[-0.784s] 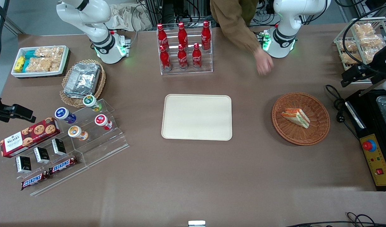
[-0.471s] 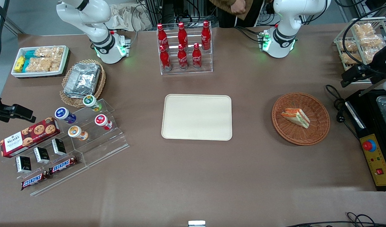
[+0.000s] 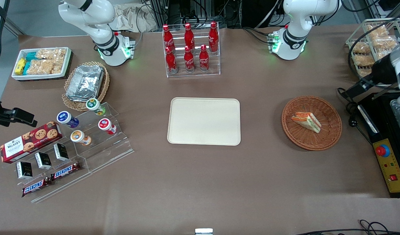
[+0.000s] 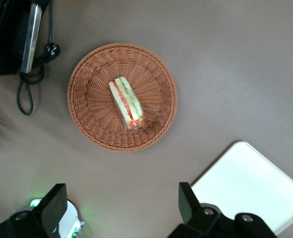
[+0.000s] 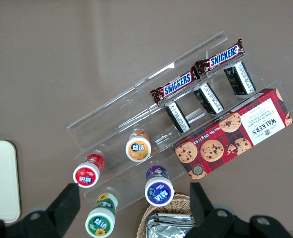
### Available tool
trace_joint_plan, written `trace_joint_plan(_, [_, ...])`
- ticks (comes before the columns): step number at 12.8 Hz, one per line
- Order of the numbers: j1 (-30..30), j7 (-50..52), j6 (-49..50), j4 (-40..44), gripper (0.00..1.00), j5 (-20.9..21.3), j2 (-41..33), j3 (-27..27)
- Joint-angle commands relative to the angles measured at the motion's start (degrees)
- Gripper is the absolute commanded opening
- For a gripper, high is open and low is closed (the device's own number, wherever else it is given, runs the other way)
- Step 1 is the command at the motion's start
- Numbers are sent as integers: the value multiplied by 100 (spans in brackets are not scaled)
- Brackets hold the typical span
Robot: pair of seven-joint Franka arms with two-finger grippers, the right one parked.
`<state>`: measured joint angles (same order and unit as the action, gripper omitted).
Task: Place sandwich from basket to tray
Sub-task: 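Move the left gripper toward the wicker basket holding the sandwich, then lower the left gripper onto the sandwich and close on it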
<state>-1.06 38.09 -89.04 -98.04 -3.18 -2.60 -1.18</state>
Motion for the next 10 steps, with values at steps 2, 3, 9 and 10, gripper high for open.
trace_joint_plan(2, [18,1083,-1462,-1530,100,282,-311,39])
trace_joint_plan(3, [27,1417,-2015,-1943,100,370,-311,48])
trace_joint_plan(9, [27,2851,-3838,-3151,100,379,101,39])
trace_joint_plan(10, [27,3035,-4101,-3256,100,379,250,39])
